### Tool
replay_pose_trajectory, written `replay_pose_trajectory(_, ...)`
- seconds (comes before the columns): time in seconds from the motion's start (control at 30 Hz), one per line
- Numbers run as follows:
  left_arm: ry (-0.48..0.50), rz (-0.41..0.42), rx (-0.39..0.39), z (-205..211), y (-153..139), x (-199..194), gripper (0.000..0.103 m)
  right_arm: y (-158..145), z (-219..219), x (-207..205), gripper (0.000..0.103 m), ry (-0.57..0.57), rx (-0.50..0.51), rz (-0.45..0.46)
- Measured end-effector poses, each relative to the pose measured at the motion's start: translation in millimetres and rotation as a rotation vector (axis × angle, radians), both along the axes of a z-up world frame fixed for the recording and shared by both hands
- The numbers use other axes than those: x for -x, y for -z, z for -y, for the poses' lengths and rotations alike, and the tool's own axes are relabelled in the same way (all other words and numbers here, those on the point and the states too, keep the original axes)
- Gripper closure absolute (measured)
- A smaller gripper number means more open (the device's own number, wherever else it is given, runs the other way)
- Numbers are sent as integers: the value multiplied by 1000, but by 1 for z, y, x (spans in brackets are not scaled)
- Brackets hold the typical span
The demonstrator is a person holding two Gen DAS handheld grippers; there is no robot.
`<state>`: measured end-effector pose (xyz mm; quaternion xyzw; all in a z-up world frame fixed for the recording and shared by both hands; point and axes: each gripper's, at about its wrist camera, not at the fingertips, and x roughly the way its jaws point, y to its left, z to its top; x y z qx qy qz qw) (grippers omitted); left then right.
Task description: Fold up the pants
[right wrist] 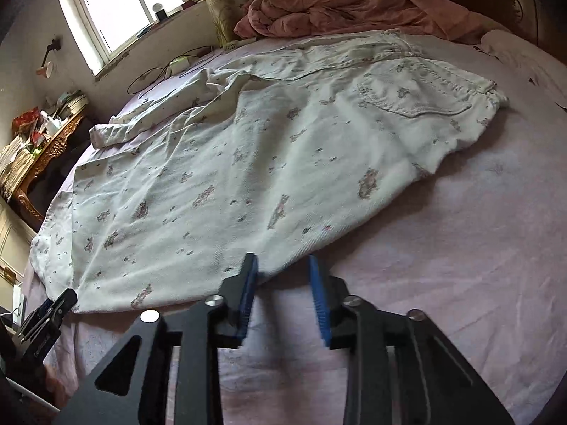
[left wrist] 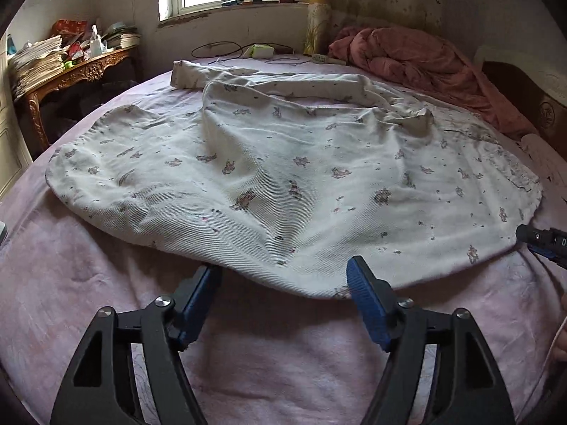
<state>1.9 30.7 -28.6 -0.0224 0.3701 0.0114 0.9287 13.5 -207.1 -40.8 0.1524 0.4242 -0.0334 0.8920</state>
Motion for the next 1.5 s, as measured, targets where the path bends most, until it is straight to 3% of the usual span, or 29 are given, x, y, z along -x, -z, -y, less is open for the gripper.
replay_pose_trajectory(0.03,21,0,6,4,-1,0,30,-1,9,1,36,34,0,5)
replay_pose_trajectory(0.07,54,-16,16,10,0,-2,24,-2,20,1,31,72,4,7)
replay_pose_trajectory(0.17,103,-79,68,21,3,-15,7,0,51,-10,31,123,22,-44)
replay_pose_trajectory(0.23,99,-112,86,25,9,-23,6,1,68,-18,31,122,23,-64)
replay_pose_trajectory(0.3,102,-132,45,32,15,-25,6,-4,77,-23,31,125,76,-69)
replay_pose_trajectory(0.4,122,-98,10,38,11,-18,6,-12,98,-30,28,161,144,-63)
replay_pose_trajectory(0.57,53,-30,63,33,0,-14,6,-2,160,-47,28,254,16,-89)
replay_pose_trajectory(0.7,18,-126,136,27,9,-37,6,1,188,-66,28,274,-36,-36)
replay_pose_trajectory(0.83,27,-137,109,31,12,-49,6,10,202,-87,28,300,-77,-12)
replay_pose_trajectory(1.0,39,-174,83,36,16,-59,0,14,204,-116,27,272,-30,-23)
replay_pose_trajectory(1.17,6,-154,65,38,19,-57,0,17,207,-127,16,323,-57,12)
replay_pose_trajectory(1.33,12,-160,73,37,20,-58,0,20,197,-140,14,287,29,-50)
replay_pose_trajectory(1.5,29,-180,49,39,22,-60,0,18,199,-141,15,275,17,-42)
